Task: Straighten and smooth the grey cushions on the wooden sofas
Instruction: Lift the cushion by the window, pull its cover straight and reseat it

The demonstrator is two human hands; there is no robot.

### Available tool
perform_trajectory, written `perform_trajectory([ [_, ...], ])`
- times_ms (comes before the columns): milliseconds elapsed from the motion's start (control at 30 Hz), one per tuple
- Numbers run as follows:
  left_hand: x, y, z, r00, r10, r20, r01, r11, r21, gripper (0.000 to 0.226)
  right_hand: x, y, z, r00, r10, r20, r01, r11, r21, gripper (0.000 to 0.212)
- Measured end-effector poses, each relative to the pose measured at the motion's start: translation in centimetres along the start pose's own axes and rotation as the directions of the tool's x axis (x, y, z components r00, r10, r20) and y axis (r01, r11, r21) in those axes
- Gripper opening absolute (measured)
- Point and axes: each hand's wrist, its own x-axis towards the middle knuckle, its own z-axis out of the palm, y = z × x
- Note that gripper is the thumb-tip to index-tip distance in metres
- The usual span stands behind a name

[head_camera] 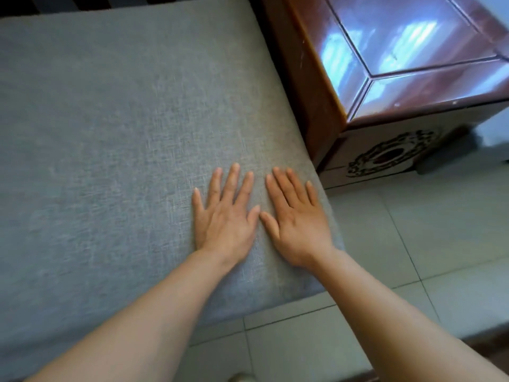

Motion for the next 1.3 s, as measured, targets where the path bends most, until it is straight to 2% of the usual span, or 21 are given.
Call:
perform_trajectory([
  [100, -0.9, -0.6, -2.1, 0.994, 0.077, 0.074, -0.074, 0.996, -0.042, 0.063, -1.5, -0.5, -2.0, 0.999, 0.031, -0.018, -0.030, 0.999, 0.039, 0.064],
  [233, -3.8, -0.7, -4.3, 0.988, 0.020, 0.153, -0.009, 0.998, -0.070, 0.066, -3.7, -2.1, -4.1, 0.990, 0.098, 0.105, -0.101, 0.995, 0.018, 0.068],
  [333, -6.8, -1.4, -5.3, 0.984, -0.001, 0.177, 0.014, 0.997, -0.072, 0.070, -5.1, -4.3, -5.9, 0.987, 0.144, 0.069, -0.144, 0.990, -0.013, 0.068],
  [467, -10.4, -3.2, -6.0, 0.981, 0.009, 0.193, 0.006, 0.997, -0.077, 0.073, -7.1, -8.2, -6.1, 0.980, 0.175, 0.090, -0.180, 0.982, 0.051, 0.071],
  [733, -17.2, -9.1, -6.2, 0.987, -0.099, 0.130, 0.105, 0.994, -0.036, 0.075, -9.9, -17.7, -1.8, 0.989, 0.014, 0.146, -0.025, 0.997, 0.068, 0.077],
  [867, -21.2, -12.4, -4.8, 0.981, -0.163, 0.105, 0.166, 0.986, -0.014, 0.077, -10.9, -21.6, 1.6, 0.988, -0.086, 0.125, 0.085, 0.996, 0.017, 0.093],
  [1033, -26.0, -15.5, -1.8, 0.943, -0.331, 0.016, 0.332, 0.942, -0.054, 0.082, -13.3, -24.6, 5.1, 0.976, -0.213, 0.033, 0.214, 0.977, -0.019, 0.111],
  [1133, -28.1, -18.0, 1.0, 0.925, -0.377, -0.056, 0.373, 0.926, -0.064, 0.091, -14.5, -26.8, 7.9, 0.960, -0.280, 0.020, 0.280, 0.960, -0.018, 0.112],
  [1300, -29.8, -22.8, 6.5, 0.918, -0.345, -0.194, 0.340, 0.939, -0.059, 0.114, -14.8, -30.6, 13.0, 0.940, -0.334, -0.067, 0.331, 0.942, -0.046, 0.112],
])
